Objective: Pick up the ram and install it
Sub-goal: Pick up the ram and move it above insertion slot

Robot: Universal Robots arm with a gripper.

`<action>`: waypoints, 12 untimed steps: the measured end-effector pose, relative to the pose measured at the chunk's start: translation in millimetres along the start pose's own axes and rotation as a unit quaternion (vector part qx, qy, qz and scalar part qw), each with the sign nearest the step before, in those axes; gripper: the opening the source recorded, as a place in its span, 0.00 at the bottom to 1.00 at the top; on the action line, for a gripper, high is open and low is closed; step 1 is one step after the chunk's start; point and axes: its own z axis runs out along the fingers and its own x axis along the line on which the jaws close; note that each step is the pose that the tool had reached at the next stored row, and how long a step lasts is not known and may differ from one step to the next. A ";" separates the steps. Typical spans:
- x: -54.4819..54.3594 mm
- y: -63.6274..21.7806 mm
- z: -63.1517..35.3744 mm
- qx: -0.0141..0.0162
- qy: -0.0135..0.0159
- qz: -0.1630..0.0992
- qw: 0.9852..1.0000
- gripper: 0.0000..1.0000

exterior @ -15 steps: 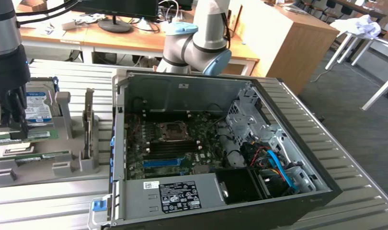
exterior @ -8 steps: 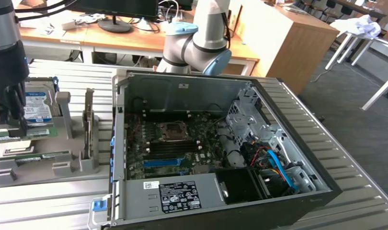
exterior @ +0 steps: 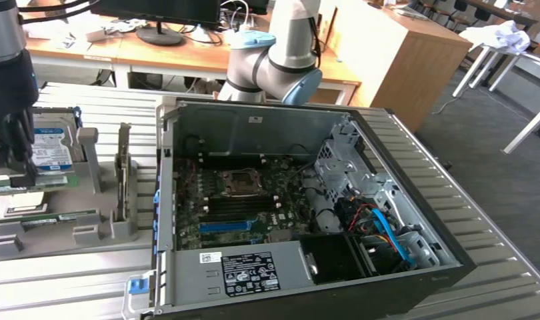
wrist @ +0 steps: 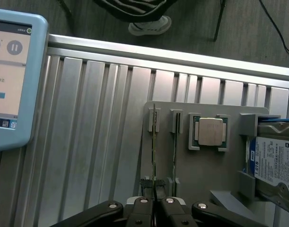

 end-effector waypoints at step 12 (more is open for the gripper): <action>0.1 0.5 -11.1 0.000 0.001 0.000 1.000 0.13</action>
